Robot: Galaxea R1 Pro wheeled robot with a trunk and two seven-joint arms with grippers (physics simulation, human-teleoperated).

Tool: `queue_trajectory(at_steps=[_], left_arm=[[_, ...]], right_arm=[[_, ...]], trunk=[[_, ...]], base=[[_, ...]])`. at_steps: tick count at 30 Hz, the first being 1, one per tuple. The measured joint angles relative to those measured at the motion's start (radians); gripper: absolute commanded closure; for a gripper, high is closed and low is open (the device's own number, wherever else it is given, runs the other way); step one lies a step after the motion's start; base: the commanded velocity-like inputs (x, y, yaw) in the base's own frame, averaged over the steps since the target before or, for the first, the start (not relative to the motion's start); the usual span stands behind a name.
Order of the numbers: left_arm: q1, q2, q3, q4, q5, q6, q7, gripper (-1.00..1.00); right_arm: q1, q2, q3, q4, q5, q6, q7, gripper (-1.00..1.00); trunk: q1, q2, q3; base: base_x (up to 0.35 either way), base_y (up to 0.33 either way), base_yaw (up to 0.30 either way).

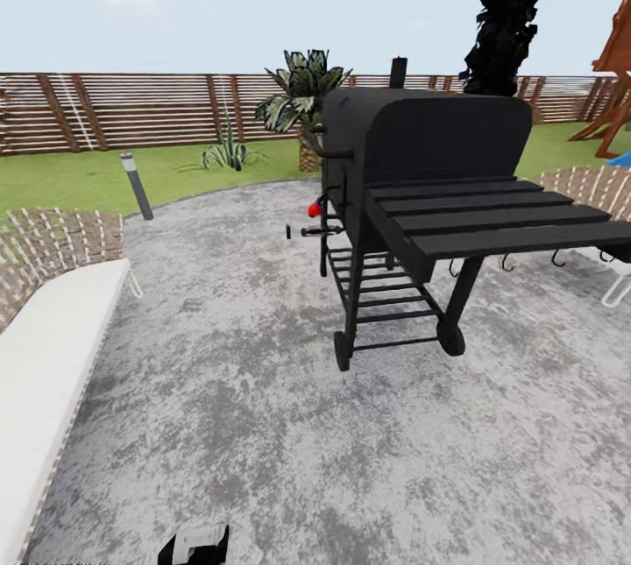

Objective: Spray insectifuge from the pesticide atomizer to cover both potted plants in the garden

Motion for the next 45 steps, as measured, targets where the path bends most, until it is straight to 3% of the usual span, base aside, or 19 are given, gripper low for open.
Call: queue_trajectory(at_steps=[8,17,32,45], left_arm=[[0.0,0.0,0.0,0.0,0.0,0.0,0.0,-1.0],[0.0,0.001,0.0,0.0,0.0,0.0,0.0,-1.0],[0.0,0.001,0.0,0.0,0.0,0.0,0.0,-1.0],[0.0,0.001,0.0,0.001,0.0,0.0,0.0,-1.0]], right_arm=[[0.0,0.0,0.0,0.0,-0.002,0.0,0.0,-1.0],[0.0,0.0,0.0,0.0,-0.005,0.0,0.0,-1.0],[0.0,0.0,0.0,0.0,-0.005,0.0,0.0,-1.0],[0.0,0.0,-0.001,0.0,-0.005,0.0,0.0,-1.0]], trunk=[[0.0,0.0,-0.004],[0.0,0.0,-0.002],[0.0,0.0,0.019],[0.0,0.0,0.039]], base=[[0.218,0.251,0.239],[0.243,0.25,0.031],[0.254,0.243,0.001],[0.321,0.033,0.0]])
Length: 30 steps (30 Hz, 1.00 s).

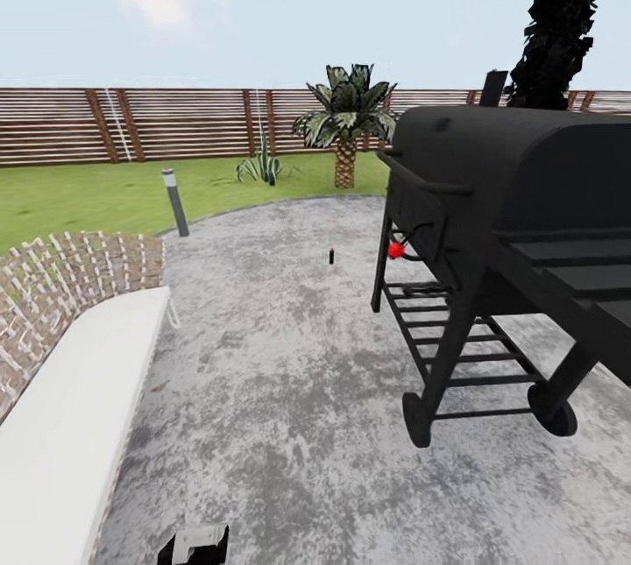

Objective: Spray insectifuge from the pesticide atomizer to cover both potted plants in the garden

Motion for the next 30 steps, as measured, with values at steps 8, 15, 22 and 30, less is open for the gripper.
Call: queue_trajectory(at_steps=[8,15,22,30], left_arm=[[0.0,0.0,0.0,0.0,0.0,0.0,0.0,-1.0],[0.0,0.0,0.0,0.0,0.0,0.0,0.0,-1.0],[0.0,0.0,0.0,0.0,0.0,0.0,0.0,-1.0],[0.0,0.0,0.0,0.0,0.0,0.0,0.0,-1.0]], right_arm=[[0.0,0.0,0.0,0.0,0.0,0.0,0.0,-1.0],[0.0,0.0,0.0,0.0,0.0,0.0,0.0,-1.0],[0.0,0.0,0.0,0.0,-0.001,0.0,0.0,-1.0],[0.0,0.0,0.0,0.0,-0.001,0.0,0.0,-1.0]], trunk=[[0.0,0.0,0.012],[0.0,0.0,0.023],[0.0,0.0,0.033],[0.0,0.0,0.046]], base=[[0.338,0.01,0.0],[0.317,0.15,0.0],[0.31,0.178,0.0],[0.309,0.162,0.0]])
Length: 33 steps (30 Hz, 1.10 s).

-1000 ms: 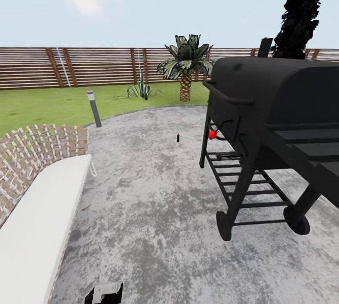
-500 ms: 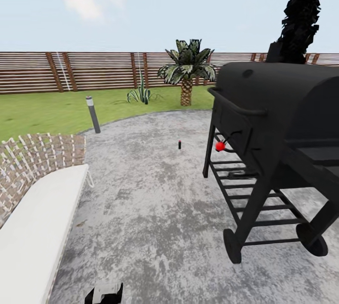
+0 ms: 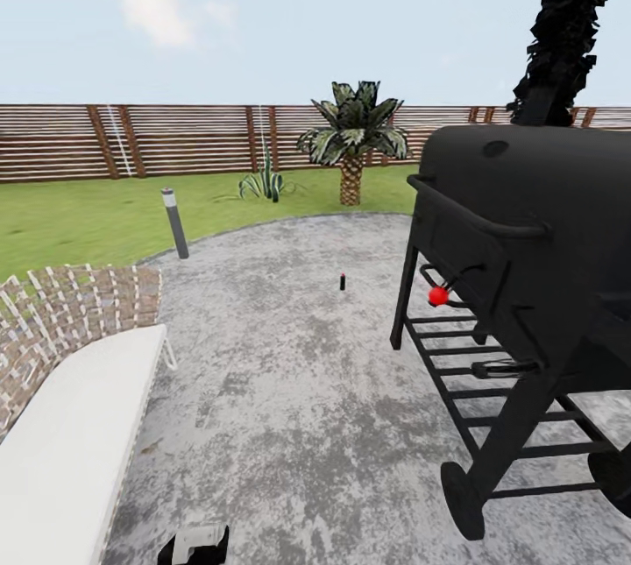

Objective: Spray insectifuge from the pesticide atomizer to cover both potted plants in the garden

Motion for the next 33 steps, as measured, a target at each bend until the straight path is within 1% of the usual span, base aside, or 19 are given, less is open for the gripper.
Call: queue_trajectory(at_steps=[12,20,33], left_arm=[[0.0,0.0,0.0,0.0,0.0,0.0,0.0,-1.0],[0.0,0.0,0.0,0.0,0.0,0.0,0.0,-1.0],[0.0,0.0,0.0,0.0,0.0,0.0,0.0,-1.0]], right_arm=[[0.0,0.0,0.0,0.0,0.0,0.0,0.0,-1.0],[0.0,0.0,0.0,0.0,0.001,0.0,0.0,-1.0],[0.0,0.0,0.0,0.0,0.001,0.0,-0.001,-1.0]], trunk=[[0.0,0.0,0.018],[0.0,0.0,0.021],[0.0,0.0,0.021]], base=[[0.309,0.082,0.0],[0.309,0.074,0.014],[0.309,0.099,0.195]])
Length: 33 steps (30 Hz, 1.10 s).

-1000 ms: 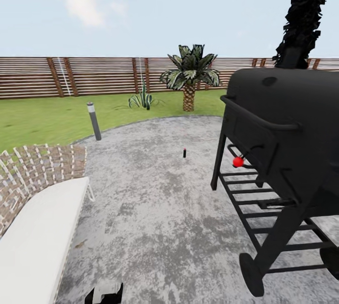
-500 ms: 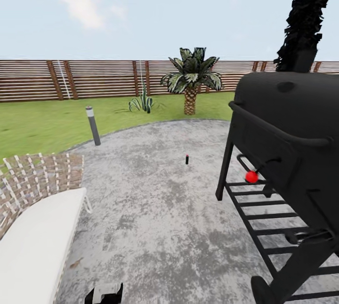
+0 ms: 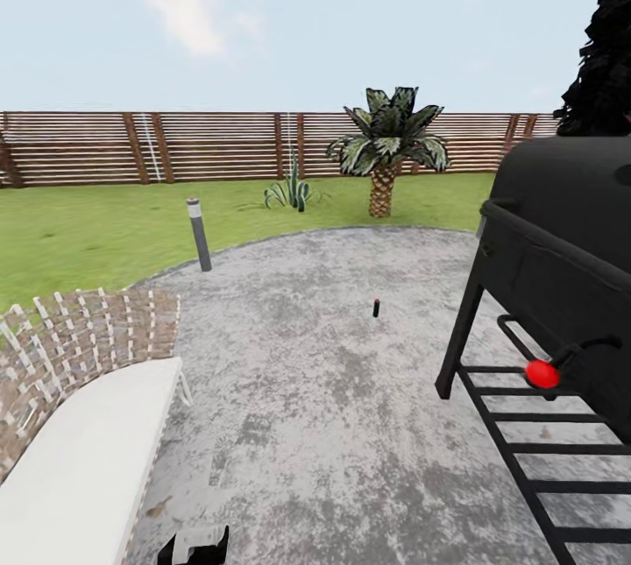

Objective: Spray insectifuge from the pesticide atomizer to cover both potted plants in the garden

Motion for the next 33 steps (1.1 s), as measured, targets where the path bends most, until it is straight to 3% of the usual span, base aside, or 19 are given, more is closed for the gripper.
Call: queue_trajectory(at_steps=[24,33], left_arm=[[0.0,0.0,0.0,0.0,0.0,0.0,0.0,-1.0],[0.0,0.0,0.0,0.0,0.0,0.0,0.0,-1.0]], right_arm=[[0.0,0.0,-0.005,0.0,0.0,0.0,0.0,-1.0],[0.0,0.0,-0.005,0.0,0.0,0.0,0.0,-1.0]], trunk=[[0.0,0.0,0.0],[0.0,0.0,0.011]], base=[[0.309,0.034,0.007],[0.309,0.0,0.0]])
